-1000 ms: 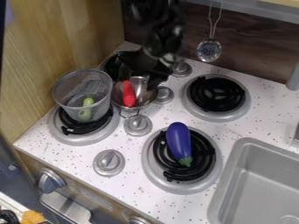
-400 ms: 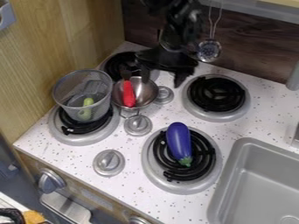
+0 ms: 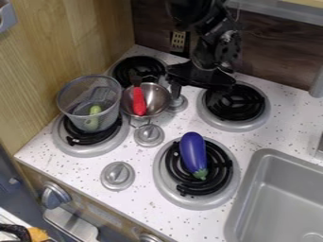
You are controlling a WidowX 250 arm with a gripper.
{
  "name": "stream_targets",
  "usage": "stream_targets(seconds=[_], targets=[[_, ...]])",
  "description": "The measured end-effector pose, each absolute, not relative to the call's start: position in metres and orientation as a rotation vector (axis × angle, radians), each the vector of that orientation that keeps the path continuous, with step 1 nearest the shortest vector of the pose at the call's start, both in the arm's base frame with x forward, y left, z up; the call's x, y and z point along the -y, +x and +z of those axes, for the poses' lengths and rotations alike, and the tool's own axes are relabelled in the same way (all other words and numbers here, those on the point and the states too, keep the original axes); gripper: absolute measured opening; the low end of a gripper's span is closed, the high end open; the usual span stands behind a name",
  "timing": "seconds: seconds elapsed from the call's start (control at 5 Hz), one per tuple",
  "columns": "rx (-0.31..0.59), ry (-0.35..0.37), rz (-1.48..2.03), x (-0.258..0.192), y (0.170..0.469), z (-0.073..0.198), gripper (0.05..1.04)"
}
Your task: Move the red item to stainless pot.
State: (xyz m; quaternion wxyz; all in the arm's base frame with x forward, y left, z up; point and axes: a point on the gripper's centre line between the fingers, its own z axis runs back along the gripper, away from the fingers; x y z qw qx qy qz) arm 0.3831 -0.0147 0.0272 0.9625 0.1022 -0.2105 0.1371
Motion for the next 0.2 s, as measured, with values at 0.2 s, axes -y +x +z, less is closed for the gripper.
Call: stream_targets(seconds=[0.2], targets=[[0.399, 0.175, 0.197, 0.0278, 0.3844, 0.0294, 1.001]])
